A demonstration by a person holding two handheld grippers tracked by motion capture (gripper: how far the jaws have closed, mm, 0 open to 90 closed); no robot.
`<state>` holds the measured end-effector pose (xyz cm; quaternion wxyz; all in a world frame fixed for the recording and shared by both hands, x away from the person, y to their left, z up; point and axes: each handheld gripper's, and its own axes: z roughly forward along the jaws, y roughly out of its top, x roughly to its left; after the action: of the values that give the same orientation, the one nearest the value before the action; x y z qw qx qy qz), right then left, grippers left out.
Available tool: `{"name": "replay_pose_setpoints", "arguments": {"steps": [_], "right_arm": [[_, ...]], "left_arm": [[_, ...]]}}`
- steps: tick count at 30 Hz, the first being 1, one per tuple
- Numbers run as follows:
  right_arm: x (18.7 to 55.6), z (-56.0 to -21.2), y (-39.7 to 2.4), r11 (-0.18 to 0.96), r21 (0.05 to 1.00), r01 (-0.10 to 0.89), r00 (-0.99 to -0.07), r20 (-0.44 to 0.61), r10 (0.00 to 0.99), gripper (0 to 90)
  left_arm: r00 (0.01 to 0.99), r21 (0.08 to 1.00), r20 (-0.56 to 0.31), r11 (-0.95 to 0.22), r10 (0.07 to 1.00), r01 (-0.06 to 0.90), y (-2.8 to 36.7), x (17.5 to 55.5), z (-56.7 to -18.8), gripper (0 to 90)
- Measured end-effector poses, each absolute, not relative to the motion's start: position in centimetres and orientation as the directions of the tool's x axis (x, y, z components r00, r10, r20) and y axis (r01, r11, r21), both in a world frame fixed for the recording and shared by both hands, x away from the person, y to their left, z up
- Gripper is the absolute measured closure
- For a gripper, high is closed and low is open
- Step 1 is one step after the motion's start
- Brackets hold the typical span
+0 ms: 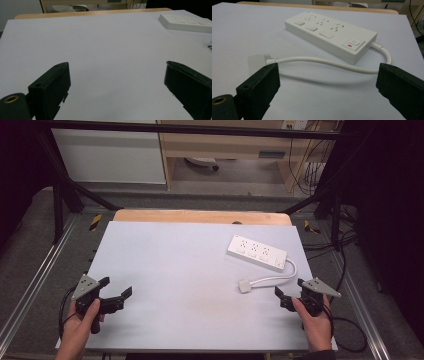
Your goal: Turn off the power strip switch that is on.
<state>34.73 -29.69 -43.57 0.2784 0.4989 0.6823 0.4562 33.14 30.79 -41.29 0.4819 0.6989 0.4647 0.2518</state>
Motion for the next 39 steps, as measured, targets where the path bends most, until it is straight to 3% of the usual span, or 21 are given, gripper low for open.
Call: {"name": "replay_pose_setpoints", "arguments": {"steps": [18,39], "right_arm": [[34.7,-42.6,-29.0,0.129,0.918,0.374,-0.362,0.017,0.932,5.2],[36.7,-40.4,-28.4,0.119,0.921,0.372,-0.369,0.029,0.929,4.6]], "left_arm": [[0.453,0.902,-0.097,-0.114,0.886,0.416,30.3,33.3,-41.4,6.4],[0.459,0.903,-0.124,-0.092,0.88,0.42,30.7,33.6,-41.4,5.4]]}}
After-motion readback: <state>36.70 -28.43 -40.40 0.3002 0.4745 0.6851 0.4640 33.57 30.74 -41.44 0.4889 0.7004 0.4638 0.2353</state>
